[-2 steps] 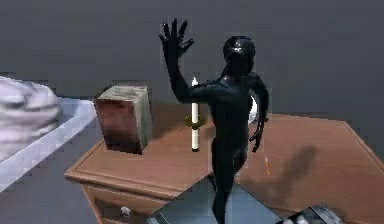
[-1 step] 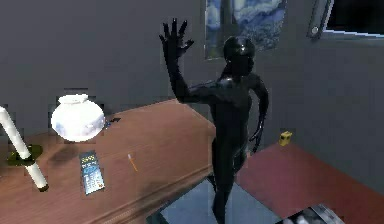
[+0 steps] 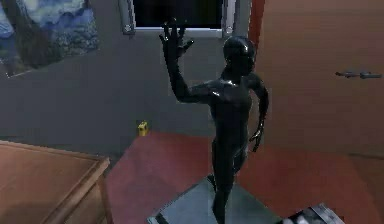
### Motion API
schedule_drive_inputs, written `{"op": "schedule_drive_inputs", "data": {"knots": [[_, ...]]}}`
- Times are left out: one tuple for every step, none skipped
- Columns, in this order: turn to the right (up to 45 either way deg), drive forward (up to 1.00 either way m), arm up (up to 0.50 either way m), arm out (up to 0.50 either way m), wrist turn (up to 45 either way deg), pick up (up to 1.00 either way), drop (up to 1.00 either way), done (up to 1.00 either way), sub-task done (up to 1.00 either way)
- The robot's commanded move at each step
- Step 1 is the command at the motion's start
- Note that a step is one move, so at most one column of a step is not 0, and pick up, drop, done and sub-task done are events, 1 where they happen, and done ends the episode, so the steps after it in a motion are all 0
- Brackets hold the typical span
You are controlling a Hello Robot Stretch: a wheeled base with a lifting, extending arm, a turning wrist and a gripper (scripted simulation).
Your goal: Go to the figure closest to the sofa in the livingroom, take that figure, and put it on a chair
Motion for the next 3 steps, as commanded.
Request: {"op": "schedule_drive_inputs", "data": {"knots": [[36.0, 0.00, 0.00, 0.00, 0.0, 0.00, 0.00, 0.00, 0.00], [3.0, 0.00, 0.00, 0.00, 0.0, 0.00, 0.00, 0.00, 0.00], [0.0, 0.65, 0.00, 0.00, 0.0, 0.00, 0.00, 0.00, 0.00]]}}
